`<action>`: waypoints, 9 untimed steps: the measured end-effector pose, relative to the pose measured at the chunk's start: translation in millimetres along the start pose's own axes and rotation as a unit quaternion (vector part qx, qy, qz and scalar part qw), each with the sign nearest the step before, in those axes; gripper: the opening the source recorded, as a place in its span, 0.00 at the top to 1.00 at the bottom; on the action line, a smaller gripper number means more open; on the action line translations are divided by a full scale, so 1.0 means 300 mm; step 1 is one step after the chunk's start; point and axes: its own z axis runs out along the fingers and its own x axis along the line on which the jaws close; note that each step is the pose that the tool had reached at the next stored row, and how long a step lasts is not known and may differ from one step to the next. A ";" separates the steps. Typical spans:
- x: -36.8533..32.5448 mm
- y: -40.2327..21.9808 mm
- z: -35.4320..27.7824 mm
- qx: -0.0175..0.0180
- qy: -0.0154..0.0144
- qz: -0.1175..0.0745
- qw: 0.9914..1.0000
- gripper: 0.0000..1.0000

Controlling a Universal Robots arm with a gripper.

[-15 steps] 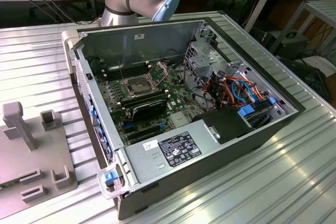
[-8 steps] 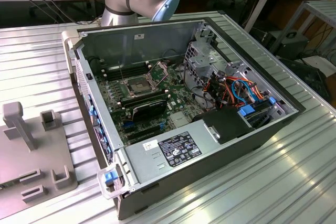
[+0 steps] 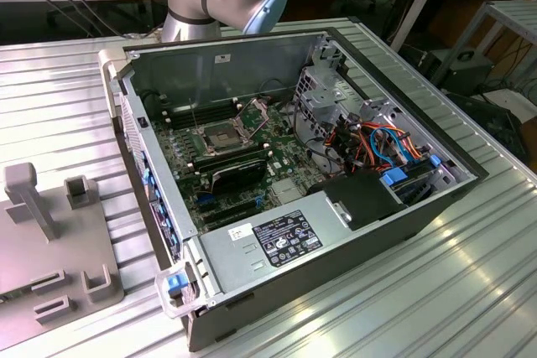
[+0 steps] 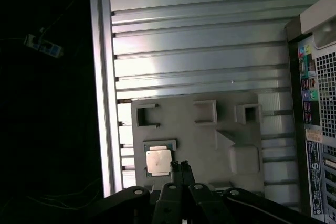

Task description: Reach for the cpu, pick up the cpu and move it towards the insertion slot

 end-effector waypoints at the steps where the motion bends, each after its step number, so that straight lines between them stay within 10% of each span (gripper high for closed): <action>1: 0.008 -0.007 0.001 0.000 -0.002 0.000 1.000 0.89; 9: 0.040 -0.035 0.014 0.000 -0.004 -0.003 1.000 0.89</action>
